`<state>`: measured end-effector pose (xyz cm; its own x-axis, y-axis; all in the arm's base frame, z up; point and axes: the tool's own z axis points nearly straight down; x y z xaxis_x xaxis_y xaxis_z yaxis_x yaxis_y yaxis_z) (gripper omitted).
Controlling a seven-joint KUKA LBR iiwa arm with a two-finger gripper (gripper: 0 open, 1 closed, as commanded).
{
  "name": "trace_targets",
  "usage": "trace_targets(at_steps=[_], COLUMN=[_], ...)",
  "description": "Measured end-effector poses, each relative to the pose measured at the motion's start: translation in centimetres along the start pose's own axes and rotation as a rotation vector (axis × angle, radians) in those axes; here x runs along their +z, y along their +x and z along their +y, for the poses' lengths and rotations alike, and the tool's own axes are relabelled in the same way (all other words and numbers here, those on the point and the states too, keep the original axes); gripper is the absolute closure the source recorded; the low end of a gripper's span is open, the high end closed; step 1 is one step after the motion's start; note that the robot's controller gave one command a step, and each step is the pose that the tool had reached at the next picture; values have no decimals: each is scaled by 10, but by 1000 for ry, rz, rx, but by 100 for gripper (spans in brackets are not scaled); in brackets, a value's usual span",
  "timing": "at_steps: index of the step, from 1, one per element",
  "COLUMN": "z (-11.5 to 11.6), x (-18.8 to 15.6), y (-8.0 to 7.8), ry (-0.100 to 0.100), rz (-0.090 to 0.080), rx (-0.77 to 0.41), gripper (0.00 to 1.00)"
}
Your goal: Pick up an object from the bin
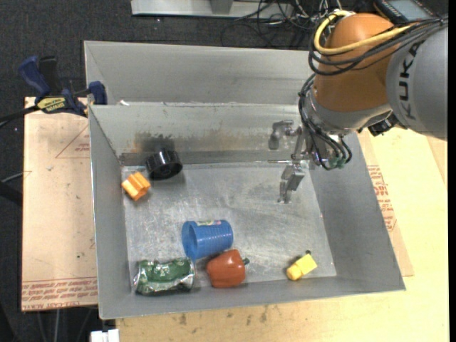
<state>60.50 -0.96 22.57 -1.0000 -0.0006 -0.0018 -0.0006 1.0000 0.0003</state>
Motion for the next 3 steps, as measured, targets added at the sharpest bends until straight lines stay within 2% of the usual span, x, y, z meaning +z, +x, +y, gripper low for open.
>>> trace_targets(at_steps=[1, 2, 3], z=[0, 30, 60], x=[0, 17, 63], y=[0, 1, 8], ry=[0, 3, -5], rz=[0, -5, -6], rx=[0, -9, -12], gripper=[0, 0, 0])
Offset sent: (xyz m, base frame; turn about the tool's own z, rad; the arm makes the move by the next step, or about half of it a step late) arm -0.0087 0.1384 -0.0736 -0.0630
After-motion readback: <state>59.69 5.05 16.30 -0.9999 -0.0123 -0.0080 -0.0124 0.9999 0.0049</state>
